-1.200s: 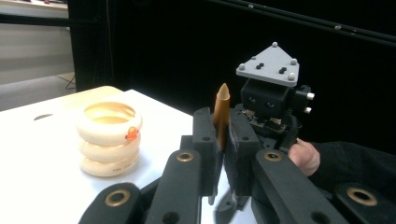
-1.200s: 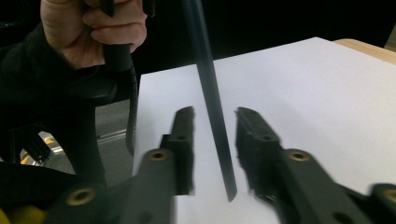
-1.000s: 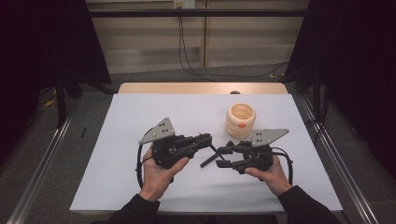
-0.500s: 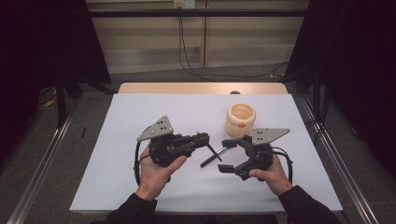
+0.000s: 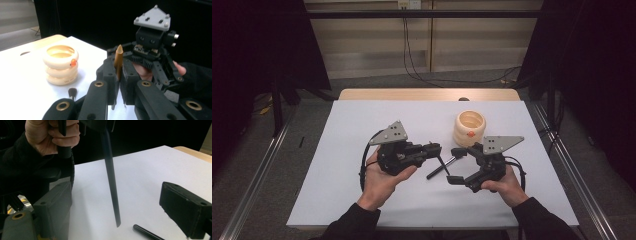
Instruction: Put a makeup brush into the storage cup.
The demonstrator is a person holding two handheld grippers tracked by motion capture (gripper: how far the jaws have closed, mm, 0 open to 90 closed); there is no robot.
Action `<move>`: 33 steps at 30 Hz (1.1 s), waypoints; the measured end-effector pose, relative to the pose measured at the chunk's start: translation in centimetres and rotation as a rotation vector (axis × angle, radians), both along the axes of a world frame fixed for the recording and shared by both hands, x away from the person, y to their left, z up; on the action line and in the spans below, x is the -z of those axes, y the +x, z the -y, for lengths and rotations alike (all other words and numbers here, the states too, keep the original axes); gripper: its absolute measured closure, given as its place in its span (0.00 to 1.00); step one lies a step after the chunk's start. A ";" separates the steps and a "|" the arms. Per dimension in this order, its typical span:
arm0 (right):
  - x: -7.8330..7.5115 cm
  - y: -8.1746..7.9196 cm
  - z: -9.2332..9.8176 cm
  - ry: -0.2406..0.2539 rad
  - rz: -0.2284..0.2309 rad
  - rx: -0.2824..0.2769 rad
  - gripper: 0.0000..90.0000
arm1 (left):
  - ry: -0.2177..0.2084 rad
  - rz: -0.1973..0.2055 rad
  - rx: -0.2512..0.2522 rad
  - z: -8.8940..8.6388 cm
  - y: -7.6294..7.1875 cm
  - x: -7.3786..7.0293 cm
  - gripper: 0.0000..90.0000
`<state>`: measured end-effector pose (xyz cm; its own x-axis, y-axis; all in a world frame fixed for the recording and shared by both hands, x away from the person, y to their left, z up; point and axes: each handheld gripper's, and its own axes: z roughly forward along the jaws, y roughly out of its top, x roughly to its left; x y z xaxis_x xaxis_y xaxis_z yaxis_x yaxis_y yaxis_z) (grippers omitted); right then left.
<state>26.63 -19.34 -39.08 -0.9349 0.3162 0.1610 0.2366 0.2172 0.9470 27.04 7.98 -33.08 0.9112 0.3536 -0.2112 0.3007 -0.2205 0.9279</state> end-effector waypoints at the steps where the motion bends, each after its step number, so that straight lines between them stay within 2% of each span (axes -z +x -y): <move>1: 0.0 0.0 0.0 0.002 -0.001 -0.007 0.13 | 0.011 -0.002 0.004 0.1 0.0 0.0 0.94; 2: 0.0 -0.1 0.0 -0.005 -0.002 -0.008 0.14 | 0.009 -0.010 0.013 0.2 0.0 0.1 0.94; 4: -0.1 -0.1 -0.1 -0.009 0.001 -0.014 0.16 | 0.046 -0.018 0.009 0.3 -0.1 0.2 0.94; 7: -0.1 -0.1 -0.1 -0.011 0.000 -0.021 0.20 | 0.061 -0.028 0.018 0.4 0.0 0.4 0.94; 9: 0.0 -0.1 -0.2 -0.017 -0.007 -0.026 0.23 | 0.056 -0.034 0.027 0.4 0.1 0.5 0.94; 15: 0.1 -0.1 -0.5 -0.037 -0.018 -0.050 0.34 | 0.121 -0.072 0.045 0.6 0.1 1.0 0.94; 16: 0.2 -0.2 -0.6 -0.038 -0.021 -0.060 0.36 | 0.117 -0.081 0.050 0.7 0.1 1.1 0.94; 20: 0.4 -0.2 -0.9 -0.058 -0.036 -0.077 0.44 | 0.145 -0.068 0.067 1.1 -0.2 1.0 0.94; 26: 0.6 -0.1 -1.1 -0.059 -0.050 -0.109 0.61 | 0.148 -0.061 0.069 1.4 -0.3 1.1 0.94; 33: 0.7 -0.1 -1.3 -0.067 -0.052 -0.120 0.72 | 0.146 -0.070 0.082 1.6 -0.3 1.3 0.94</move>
